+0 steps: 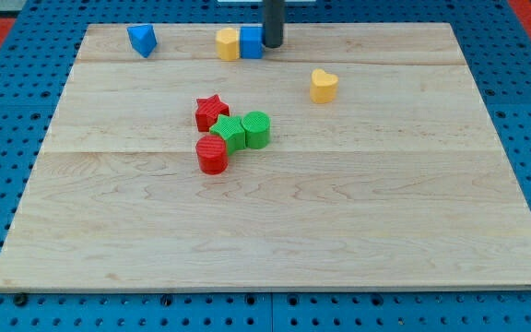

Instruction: Separate the blue cube from yellow hexagon

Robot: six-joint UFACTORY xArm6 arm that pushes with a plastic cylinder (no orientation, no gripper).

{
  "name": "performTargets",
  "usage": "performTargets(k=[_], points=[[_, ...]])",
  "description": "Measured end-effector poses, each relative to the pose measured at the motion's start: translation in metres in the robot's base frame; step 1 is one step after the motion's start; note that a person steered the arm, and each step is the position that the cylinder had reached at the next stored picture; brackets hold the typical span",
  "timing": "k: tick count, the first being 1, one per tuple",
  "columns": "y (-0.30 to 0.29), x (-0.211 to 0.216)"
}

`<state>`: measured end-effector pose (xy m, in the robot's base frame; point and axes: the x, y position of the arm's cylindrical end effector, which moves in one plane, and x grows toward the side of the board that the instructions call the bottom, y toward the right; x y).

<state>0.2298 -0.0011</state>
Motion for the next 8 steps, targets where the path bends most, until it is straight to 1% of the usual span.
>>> performTargets(k=[1,2,3,4,5,6,7,8], points=[[-0.01,-0.014],[-0.032,-0.015],[-0.027,-0.036],[-0.084,-0.038],[-0.114,-0.032],[-0.11,-0.007],[-0.046,-0.007],[-0.012,-0.007]])
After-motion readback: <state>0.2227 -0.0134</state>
